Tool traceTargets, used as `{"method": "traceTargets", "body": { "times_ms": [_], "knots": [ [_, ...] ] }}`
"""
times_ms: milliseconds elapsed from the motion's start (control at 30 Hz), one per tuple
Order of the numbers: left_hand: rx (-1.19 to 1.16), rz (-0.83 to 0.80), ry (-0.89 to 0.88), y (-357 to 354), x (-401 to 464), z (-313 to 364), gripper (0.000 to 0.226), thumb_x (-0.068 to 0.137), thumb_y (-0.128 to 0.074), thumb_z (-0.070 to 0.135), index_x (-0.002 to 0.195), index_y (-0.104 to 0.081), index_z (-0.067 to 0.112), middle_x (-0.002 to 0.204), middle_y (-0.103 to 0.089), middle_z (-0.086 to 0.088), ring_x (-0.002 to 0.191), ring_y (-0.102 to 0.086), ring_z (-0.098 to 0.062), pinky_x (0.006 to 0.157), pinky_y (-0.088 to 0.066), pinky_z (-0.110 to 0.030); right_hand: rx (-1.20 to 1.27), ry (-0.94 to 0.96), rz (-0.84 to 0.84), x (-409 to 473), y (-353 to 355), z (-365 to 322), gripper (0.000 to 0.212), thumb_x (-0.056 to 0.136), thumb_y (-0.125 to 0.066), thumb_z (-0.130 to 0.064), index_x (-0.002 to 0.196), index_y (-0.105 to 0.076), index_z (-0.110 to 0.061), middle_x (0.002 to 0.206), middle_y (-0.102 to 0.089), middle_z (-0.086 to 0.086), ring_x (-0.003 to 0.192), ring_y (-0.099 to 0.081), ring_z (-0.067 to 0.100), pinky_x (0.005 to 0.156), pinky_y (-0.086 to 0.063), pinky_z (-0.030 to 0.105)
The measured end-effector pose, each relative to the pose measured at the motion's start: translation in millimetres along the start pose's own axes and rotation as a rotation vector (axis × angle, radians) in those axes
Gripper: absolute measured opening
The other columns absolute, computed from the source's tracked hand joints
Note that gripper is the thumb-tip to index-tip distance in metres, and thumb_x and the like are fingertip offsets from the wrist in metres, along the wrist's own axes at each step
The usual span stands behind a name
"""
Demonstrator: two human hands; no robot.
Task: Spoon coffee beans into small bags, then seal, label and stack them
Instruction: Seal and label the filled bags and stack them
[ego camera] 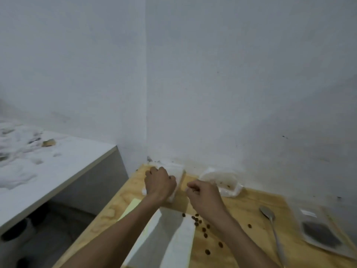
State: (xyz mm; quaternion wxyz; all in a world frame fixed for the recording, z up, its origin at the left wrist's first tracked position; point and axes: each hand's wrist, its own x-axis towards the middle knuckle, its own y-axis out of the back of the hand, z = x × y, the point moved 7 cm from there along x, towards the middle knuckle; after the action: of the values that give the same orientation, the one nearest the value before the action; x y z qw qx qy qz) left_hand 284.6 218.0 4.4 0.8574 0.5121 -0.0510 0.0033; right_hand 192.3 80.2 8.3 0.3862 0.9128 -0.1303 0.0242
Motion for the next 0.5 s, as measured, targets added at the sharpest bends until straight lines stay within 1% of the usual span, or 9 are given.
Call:
{"method": "traceTargets", "body": {
  "times_ms": [33,67,133,233,300,333,400,433,500],
  "knots": [
    [0.061,-0.053,0.027,0.0,1.4,-16.8,0.039,0.100,-0.048,0.035,0.126,-0.059,0.007,0.136,-0.052,-0.019,0.125,-0.047,-0.037,0.099,-0.041,-0.040,-0.013,-0.027,-0.030,5.1,-14.2,-3.4,0.022,0.097,-0.054,-0.022,0.085,-0.070,-0.014,0.079,-0.066,0.002,0.074,-0.063,0.015,0.069,-0.052,0.030],
    [0.080,-0.103,0.045,-1.7,2.7,-31.3,0.042,0.101,-0.046,0.036,0.128,-0.057,0.006,0.138,-0.049,-0.020,0.126,-0.045,-0.038,0.101,-0.040,-0.040,-0.026,-0.058,-0.040,9.7,-25.3,-5.8,0.028,0.096,-0.053,-0.021,0.069,-0.057,-0.016,0.065,-0.054,0.001,0.059,-0.053,0.014,0.056,-0.044,0.027],
    [0.042,-0.161,0.073,-6.0,4.9,-52.4,0.044,0.102,-0.045,0.037,0.131,-0.056,0.006,0.139,-0.048,-0.021,0.129,-0.042,-0.039,0.104,-0.040,-0.042,-0.025,-0.142,-0.038,16.6,-41.0,-8.2,0.041,0.097,-0.053,-0.022,0.059,-0.038,-0.019,0.055,-0.035,-0.004,0.048,-0.037,0.011,0.043,-0.030,0.022],
    [-0.095,-0.130,0.071,-7.6,9.8,-68.6,0.039,0.098,-0.056,0.039,0.121,-0.063,0.008,0.130,-0.060,-0.016,0.121,-0.051,-0.035,0.100,-0.047,-0.043,0.016,-0.259,-0.030,26.4,-58.7,-4.3,0.041,0.097,-0.058,-0.030,0.060,-0.047,-0.015,0.055,-0.041,-0.002,0.052,-0.042,0.016,0.050,-0.029,0.028],
    [-0.256,-0.077,0.071,-3.9,9.1,-74.8,0.039,0.093,-0.066,0.034,0.124,-0.064,0.010,0.129,-0.065,-0.012,0.120,-0.057,-0.032,0.099,-0.050,-0.041,0.061,-0.298,0.030,28.9,-63.1,-0.3,0.043,0.096,-0.063,-0.033,0.059,-0.052,-0.014,0.054,-0.046,-0.001,0.054,-0.046,0.018,0.053,-0.033,0.030],
    [-0.351,-0.053,0.074,-1.9,7.9,-77.7,0.043,0.092,-0.069,0.029,0.129,-0.063,0.009,0.131,-0.065,-0.010,0.121,-0.058,-0.029,0.098,-0.051,-0.037,0.099,-0.314,0.072,28.4,-61.4,0.1,0.040,0.095,-0.066,-0.034,0.061,-0.059,-0.013,0.056,-0.053,-0.001,0.057,-0.051,0.019,0.055,-0.040,0.031],
    [-0.532,-0.015,0.085,5.5,3.5,-81.7,0.044,0.090,-0.074,0.022,0.129,-0.061,0.010,0.127,-0.065,-0.006,0.116,-0.061,-0.025,0.091,-0.049,-0.029,0.198,-0.340,0.158,26.0,-54.3,-0.1,0.022,0.093,-0.071,-0.033,0.079,-0.074,-0.015,0.077,-0.069,-0.001,0.072,-0.061,0.020,0.067,-0.050,0.031],
    [-0.630,-0.007,0.097,9.9,1.9,-82.9,0.039,0.088,-0.076,0.021,0.123,-0.062,0.011,0.120,-0.065,-0.005,0.109,-0.062,-0.023,0.085,-0.048,-0.028,0.251,-0.350,0.196,25.8,-50.3,-1.0,0.016,0.092,-0.072,-0.030,0.091,-0.078,-0.015,0.088,-0.073,-0.001,0.079,-0.062,0.019,0.071,-0.050,0.030],
    [-0.851,0.011,0.109,20.4,1.4,-85.5,0.028,0.083,-0.081,0.022,0.104,-0.063,0.014,0.104,-0.068,-0.007,0.091,-0.063,-0.018,0.078,-0.048,-0.030,0.345,-0.326,0.234,27.5,-44.5,-5.8,0.014,0.090,-0.074,-0.023,0.099,-0.077,-0.014,0.100,-0.076,0.001,0.087,-0.066,0.020,0.075,-0.050,0.030]
  ]
}}
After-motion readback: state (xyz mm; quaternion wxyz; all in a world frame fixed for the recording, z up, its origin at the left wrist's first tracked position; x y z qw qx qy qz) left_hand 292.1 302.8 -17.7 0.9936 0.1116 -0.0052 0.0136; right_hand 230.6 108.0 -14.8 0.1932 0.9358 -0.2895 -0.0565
